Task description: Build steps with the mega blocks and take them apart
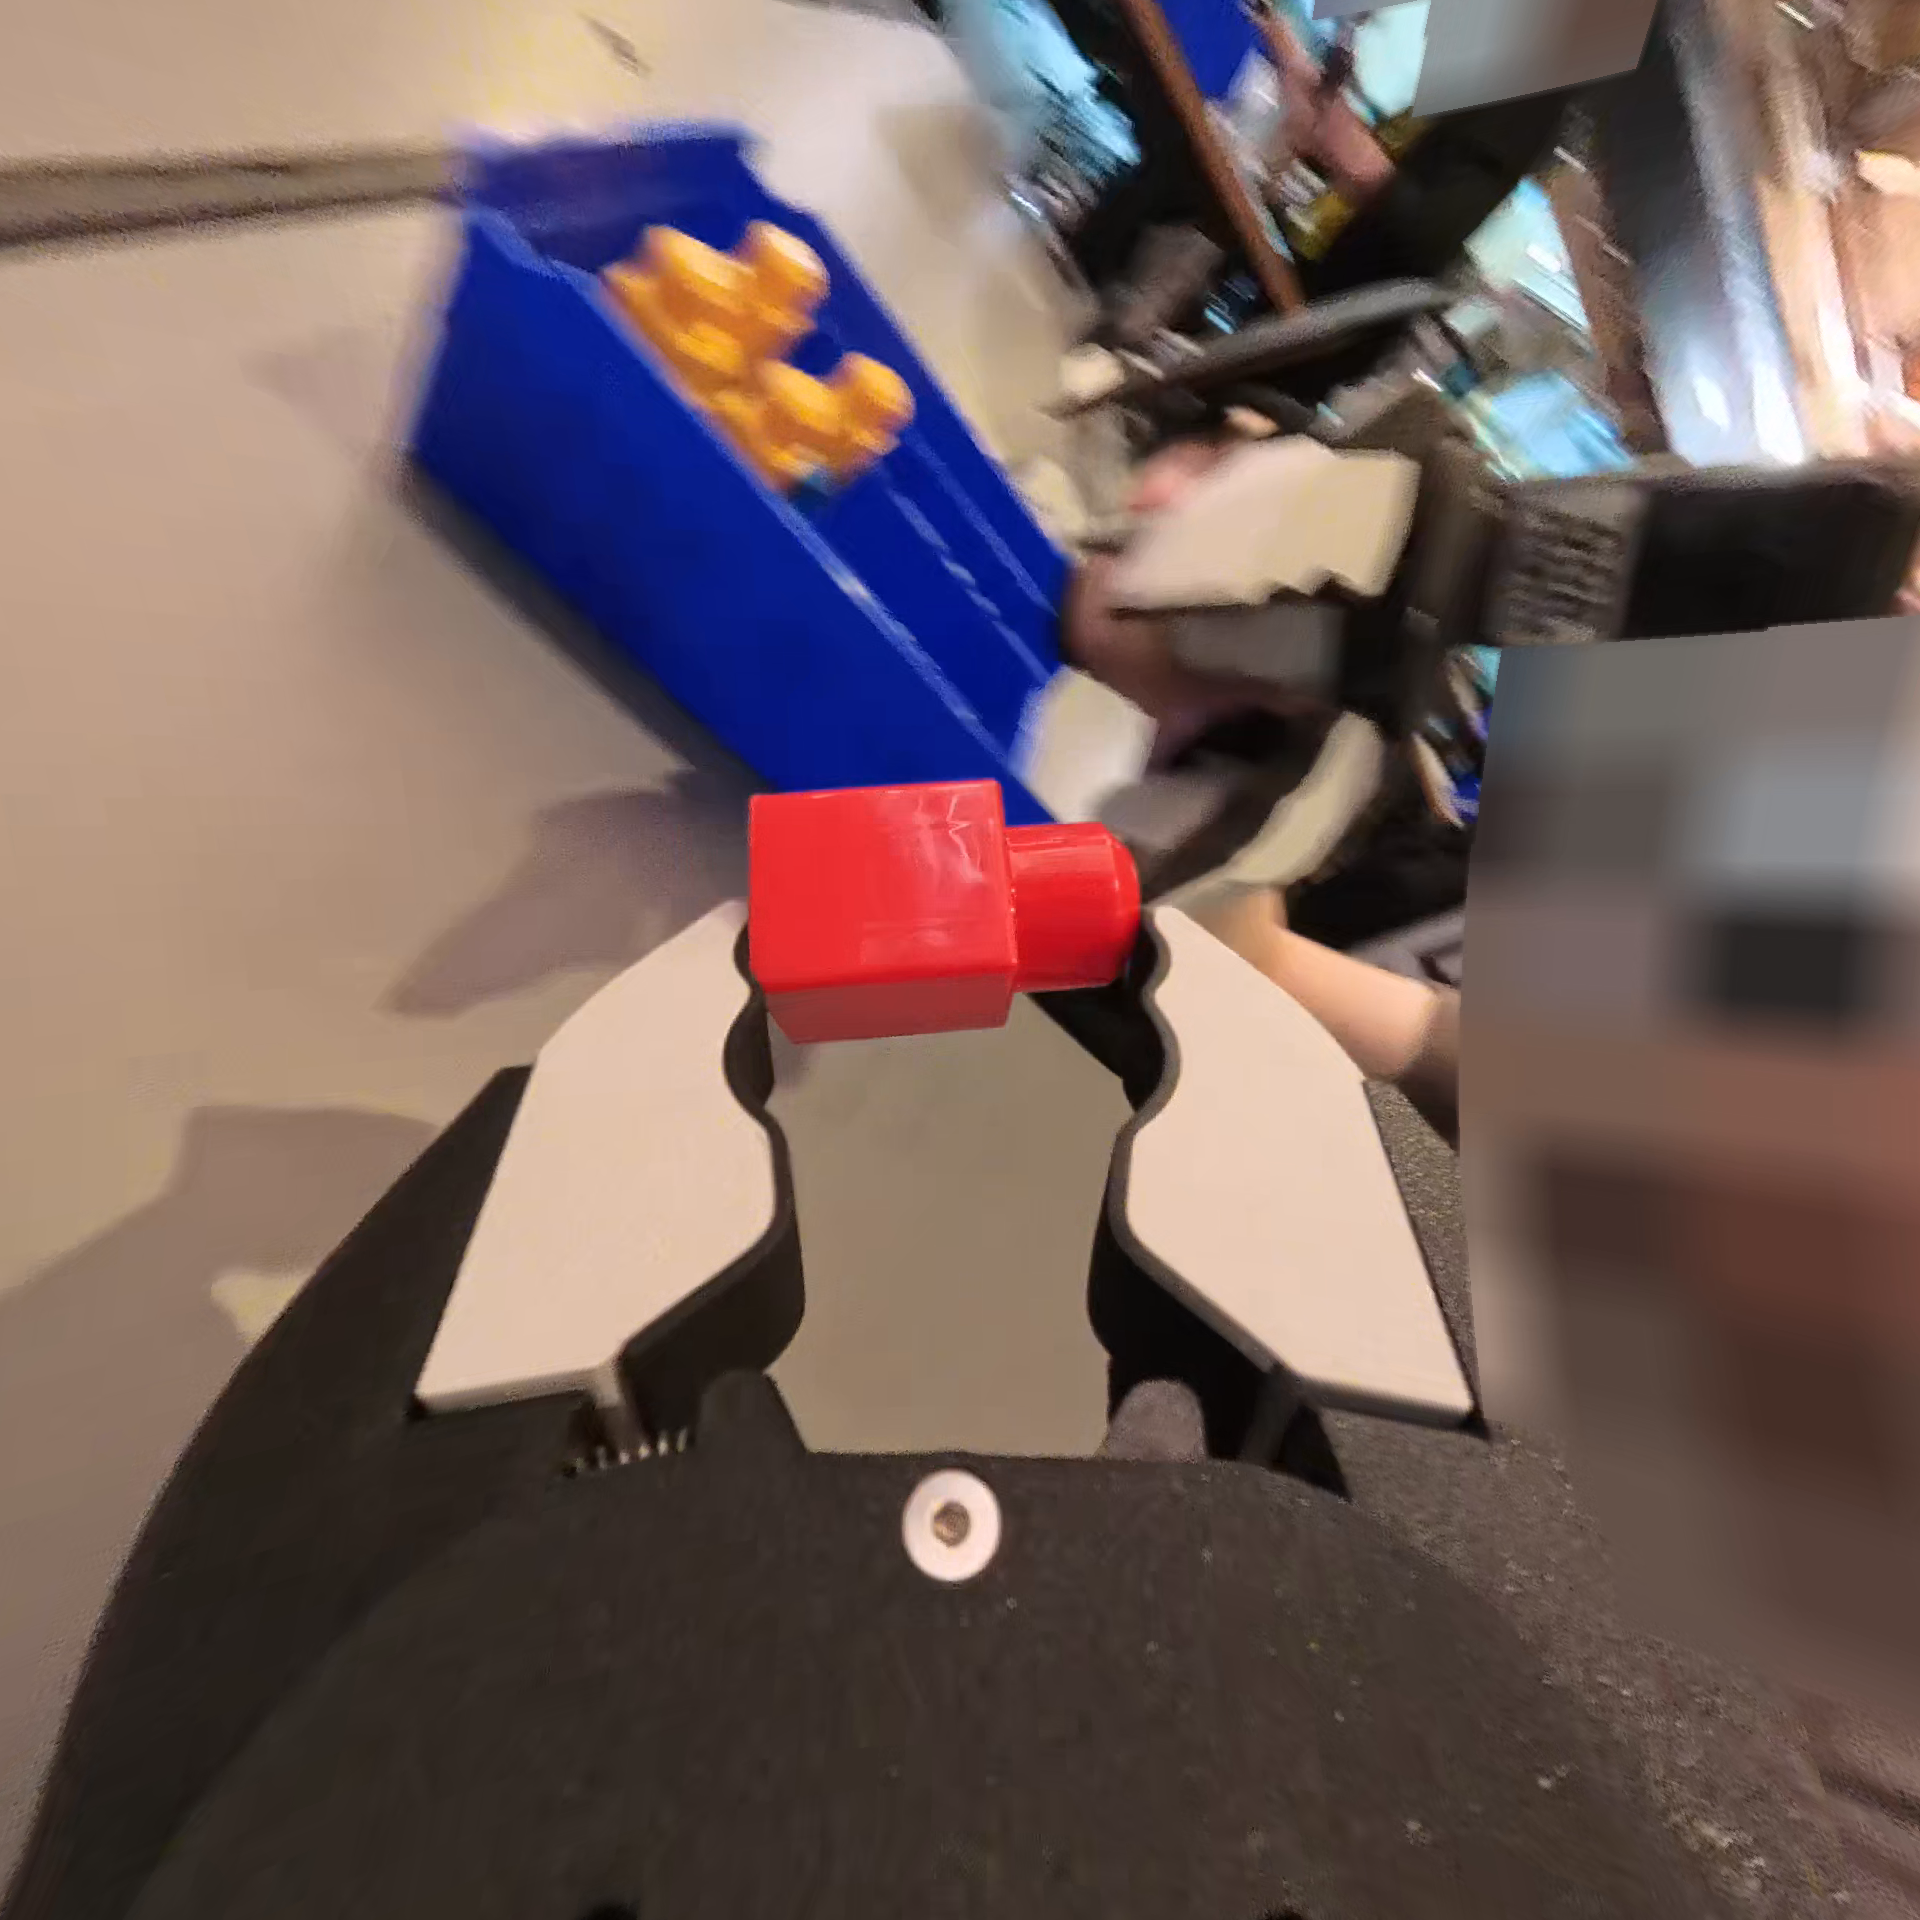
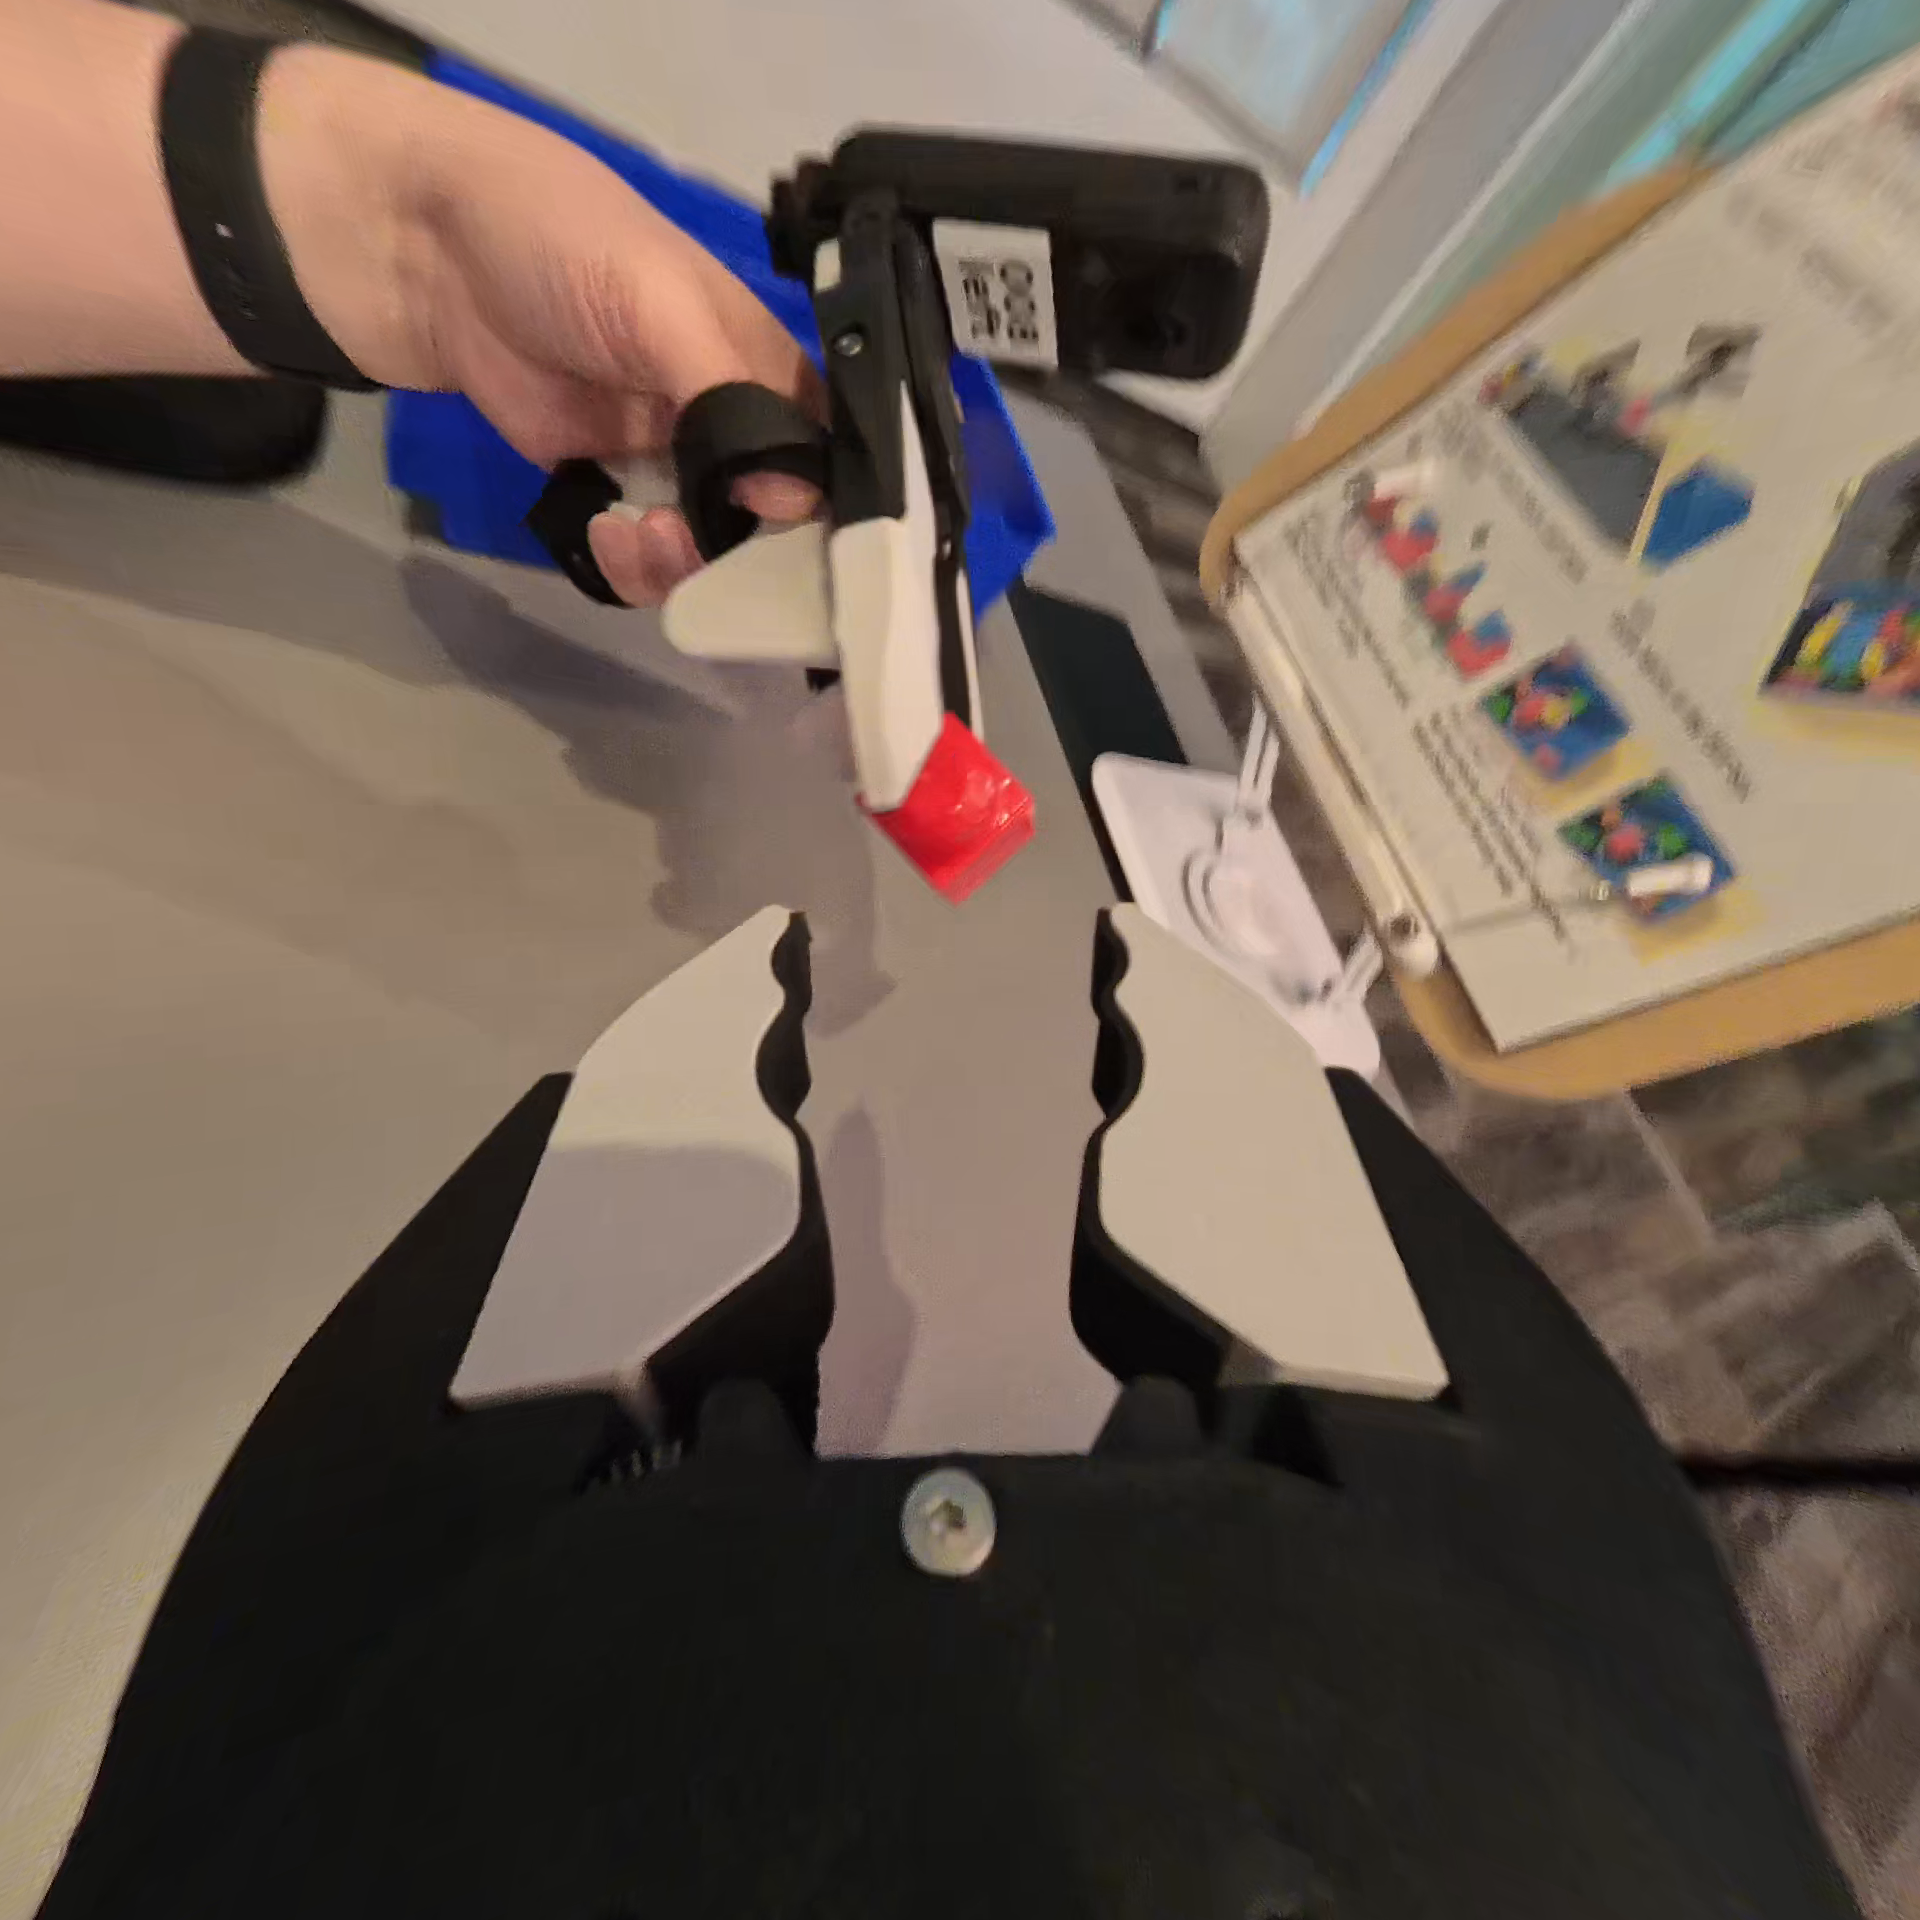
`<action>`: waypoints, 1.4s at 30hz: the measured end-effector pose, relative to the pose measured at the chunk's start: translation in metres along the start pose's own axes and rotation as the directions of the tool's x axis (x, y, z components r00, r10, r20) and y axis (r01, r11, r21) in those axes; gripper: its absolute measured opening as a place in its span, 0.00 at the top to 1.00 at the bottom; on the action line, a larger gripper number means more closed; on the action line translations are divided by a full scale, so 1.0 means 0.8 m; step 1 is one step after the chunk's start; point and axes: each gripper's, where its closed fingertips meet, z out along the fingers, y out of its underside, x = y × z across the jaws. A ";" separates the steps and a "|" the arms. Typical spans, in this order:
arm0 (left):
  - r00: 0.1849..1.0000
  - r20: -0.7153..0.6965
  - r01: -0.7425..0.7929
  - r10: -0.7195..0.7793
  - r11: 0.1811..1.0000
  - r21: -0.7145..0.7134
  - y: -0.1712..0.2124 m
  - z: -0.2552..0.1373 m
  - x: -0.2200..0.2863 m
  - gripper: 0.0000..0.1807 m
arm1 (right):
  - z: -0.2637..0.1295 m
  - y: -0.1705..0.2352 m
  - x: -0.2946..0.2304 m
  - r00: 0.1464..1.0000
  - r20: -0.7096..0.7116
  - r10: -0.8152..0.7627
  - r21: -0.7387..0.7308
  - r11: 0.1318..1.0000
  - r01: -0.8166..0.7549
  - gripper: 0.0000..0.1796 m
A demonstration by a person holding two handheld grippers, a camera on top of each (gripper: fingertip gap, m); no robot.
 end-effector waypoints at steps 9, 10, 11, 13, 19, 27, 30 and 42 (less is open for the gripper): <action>0.936 -0.348 -0.092 0.051 0.990 -0.103 0.056 -0.001 0.122 0.64 | -0.006 -0.061 -0.083 0.957 0.239 -0.161 0.222 0.969 0.108 0.79; 0.937 -0.344 -0.096 0.067 0.993 -0.069 0.051 -0.008 0.124 0.63 | -0.009 -0.063 -0.085 0.954 0.267 -0.133 0.212 0.974 0.076 0.79; 0.945 -0.312 -0.111 0.100 0.994 -0.020 0.045 -0.019 0.123 0.62 | -0.010 -0.061 -0.083 0.954 0.289 -0.081 0.177 0.984 0.030 0.80; 0.968 -0.144 -0.199 0.204 0.979 0.049 0.035 -0.048 0.106 0.64 | -0.002 -0.034 -0.071 0.955 0.283 0.093 -0.017 0.996 -0.092 0.80; 0.758 0.593 -0.347 0.270 0.938 0.016 0.030 -0.200 0.011 0.59 | 0.034 0.103 -0.057 0.939 0.030 0.343 -0.597 0.760 -0.259 0.80; 0.614 0.789 -0.139 0.028 0.988 0.073 0.094 -0.335 -0.062 0.66 | 0.014 0.179 -0.071 0.917 -0.100 0.386 -0.842 0.458 -0.284 0.80; 0.519 0.855 -0.044 0.008 0.999 0.018 0.124 -0.366 -0.102 0.66 | -0.003 0.192 -0.083 0.912 -0.115 0.393 -0.899 0.349 -0.264 0.80; 0.339 0.939 0.111 0.061 0.988 -0.104 0.151 -0.411 -0.209 0.65 | 0.010 0.217 -0.094 0.932 -0.125 0.340 -0.939 0.263 -0.222 0.79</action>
